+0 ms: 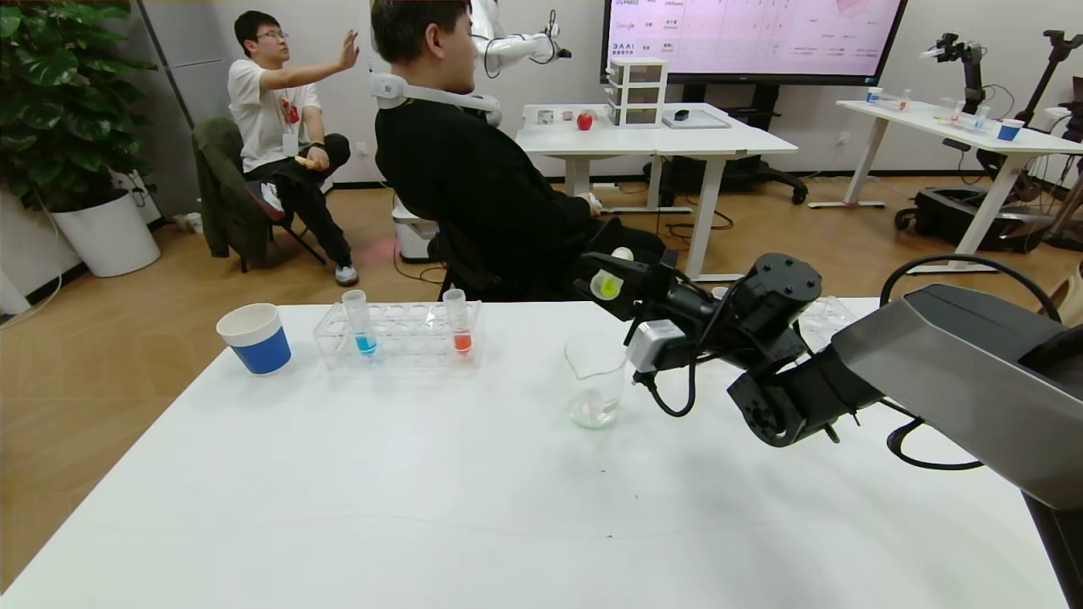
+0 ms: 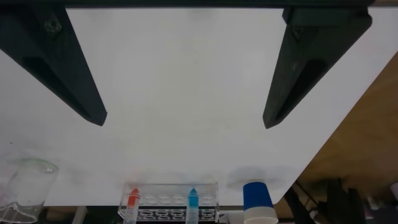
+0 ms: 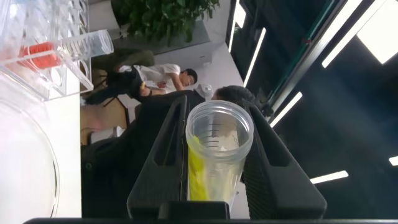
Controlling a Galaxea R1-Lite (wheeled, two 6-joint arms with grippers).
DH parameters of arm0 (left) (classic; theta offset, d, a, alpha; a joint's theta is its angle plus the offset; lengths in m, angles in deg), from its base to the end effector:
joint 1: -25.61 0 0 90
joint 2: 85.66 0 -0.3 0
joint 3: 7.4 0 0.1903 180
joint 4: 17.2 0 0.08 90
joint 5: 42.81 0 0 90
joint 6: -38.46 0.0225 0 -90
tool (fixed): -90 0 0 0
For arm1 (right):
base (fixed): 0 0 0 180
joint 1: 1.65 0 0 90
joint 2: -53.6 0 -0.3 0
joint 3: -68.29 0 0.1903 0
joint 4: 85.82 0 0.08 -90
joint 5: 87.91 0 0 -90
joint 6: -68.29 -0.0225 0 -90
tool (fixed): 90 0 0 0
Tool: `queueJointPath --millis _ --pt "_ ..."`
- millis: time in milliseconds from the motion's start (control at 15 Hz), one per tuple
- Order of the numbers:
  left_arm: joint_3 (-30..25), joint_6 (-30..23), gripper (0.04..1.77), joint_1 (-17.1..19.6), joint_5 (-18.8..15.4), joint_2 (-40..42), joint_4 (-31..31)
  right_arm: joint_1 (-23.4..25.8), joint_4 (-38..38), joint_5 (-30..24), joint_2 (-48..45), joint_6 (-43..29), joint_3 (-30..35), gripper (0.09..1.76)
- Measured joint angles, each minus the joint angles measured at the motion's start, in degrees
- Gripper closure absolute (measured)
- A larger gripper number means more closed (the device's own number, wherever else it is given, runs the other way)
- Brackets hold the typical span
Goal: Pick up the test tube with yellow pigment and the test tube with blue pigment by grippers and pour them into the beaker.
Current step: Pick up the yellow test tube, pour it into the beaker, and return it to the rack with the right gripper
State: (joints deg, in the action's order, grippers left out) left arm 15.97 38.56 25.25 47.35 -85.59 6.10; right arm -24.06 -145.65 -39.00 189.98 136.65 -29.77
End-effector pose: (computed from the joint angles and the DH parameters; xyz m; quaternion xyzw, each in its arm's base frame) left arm -0.0229 0.0002 0.0756 0.0009 -0.0012 -0.0017 1.0000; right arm 0.4166 0.1878 0.1245 -0.4944 -0.4428 0.3242 0.6741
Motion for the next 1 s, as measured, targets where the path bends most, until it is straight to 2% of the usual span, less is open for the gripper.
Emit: queueJointPath --millis 1000 --pt "0.0 0.0 0.06 0.0 0.0 0.0 0.0 1.3 -0.2 -0.7 2.6 10.6 -0.9 1.34"
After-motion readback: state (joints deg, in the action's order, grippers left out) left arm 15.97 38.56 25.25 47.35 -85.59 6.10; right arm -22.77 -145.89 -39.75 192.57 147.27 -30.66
